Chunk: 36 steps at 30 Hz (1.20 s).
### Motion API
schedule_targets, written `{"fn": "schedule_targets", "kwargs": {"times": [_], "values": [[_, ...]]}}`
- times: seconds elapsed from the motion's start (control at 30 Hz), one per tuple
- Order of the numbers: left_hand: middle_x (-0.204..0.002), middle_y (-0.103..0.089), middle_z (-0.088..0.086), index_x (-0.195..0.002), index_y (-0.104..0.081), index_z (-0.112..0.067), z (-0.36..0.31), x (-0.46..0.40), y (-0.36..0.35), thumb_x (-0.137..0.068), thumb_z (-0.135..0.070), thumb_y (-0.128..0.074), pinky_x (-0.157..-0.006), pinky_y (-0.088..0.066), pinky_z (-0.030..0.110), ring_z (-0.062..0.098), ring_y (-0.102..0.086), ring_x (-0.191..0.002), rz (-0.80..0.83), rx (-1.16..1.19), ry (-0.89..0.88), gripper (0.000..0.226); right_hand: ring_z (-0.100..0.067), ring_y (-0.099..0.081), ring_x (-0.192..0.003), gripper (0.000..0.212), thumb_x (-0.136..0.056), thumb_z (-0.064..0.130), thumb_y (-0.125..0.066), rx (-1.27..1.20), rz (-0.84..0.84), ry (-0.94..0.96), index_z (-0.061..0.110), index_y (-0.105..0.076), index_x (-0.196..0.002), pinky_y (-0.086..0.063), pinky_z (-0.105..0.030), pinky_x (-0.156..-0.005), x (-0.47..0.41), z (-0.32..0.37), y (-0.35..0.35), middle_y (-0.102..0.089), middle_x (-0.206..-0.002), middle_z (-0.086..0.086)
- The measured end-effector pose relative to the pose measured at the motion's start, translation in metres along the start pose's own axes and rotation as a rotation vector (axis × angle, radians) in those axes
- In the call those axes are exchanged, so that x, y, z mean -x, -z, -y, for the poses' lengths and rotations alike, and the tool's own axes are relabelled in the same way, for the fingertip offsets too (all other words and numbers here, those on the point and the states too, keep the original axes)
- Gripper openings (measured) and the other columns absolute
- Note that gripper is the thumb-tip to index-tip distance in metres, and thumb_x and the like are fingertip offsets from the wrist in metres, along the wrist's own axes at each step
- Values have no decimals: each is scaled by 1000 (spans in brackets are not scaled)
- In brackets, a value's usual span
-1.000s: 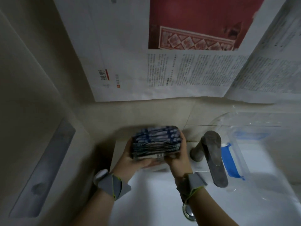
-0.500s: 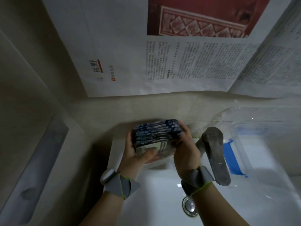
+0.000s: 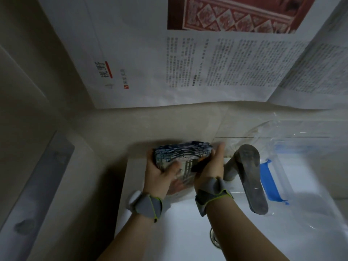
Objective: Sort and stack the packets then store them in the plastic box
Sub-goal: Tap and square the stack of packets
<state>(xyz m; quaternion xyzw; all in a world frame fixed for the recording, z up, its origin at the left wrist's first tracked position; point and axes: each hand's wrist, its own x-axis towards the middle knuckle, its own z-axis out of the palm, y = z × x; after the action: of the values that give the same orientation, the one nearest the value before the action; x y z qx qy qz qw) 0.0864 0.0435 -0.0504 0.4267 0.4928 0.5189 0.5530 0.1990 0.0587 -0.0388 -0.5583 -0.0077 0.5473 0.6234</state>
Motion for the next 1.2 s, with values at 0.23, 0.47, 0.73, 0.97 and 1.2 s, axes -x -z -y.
{"fn": "schedule_targets", "kwargs": {"times": [0.23,0.47,0.73,0.97,1.2], "values": [[-126,-61,2,-129,-50,-17,84,-21,56,-44,-68,-79,-99,-47,48,21,-56,-118,242,-663,56,103,-28,-62,-87,80,-79,75,-34,32,-120,-178,15,-52,-129,-50,-34,-74,3,-14,6,-65,-116,-11],[-104,-62,-6,-119,-57,-2,39,-17,37,-62,-12,-83,-79,-44,-1,19,-61,-104,63,-559,-102,64,-34,-61,-98,67,-91,61,-26,51,-156,-163,9,-57,-119,-48,-45,-96,11,3,-6,-65,-110,-15],[-94,-60,-17,-102,-63,6,-32,-10,25,-56,-49,-73,-71,-40,-5,-30,-51,-85,32,-457,-383,73,-19,-60,-78,60,-95,54,-23,-255,132,-57,11,-60,-114,-48,-30,-72,38,35,-24,-60,-108,6],[-107,-63,-4,-114,-57,7,-26,-27,25,-60,-33,-79,-79,-39,-3,-28,-50,-94,79,-444,-325,70,-13,-57,-97,64,-96,51,-23,-258,157,-21,2,-52,-126,-48,-36,-86,37,42,-35,-55,-132,-20],[-106,-63,-2,-121,-53,0,11,-28,29,-61,0,-81,-82,-50,7,-17,-59,-90,50,-294,-134,67,-20,-55,-65,57,-95,55,-22,-226,119,-13,18,-50,-62,-42,-26,-63,17,14,-20,-59,-64,-2]]}}
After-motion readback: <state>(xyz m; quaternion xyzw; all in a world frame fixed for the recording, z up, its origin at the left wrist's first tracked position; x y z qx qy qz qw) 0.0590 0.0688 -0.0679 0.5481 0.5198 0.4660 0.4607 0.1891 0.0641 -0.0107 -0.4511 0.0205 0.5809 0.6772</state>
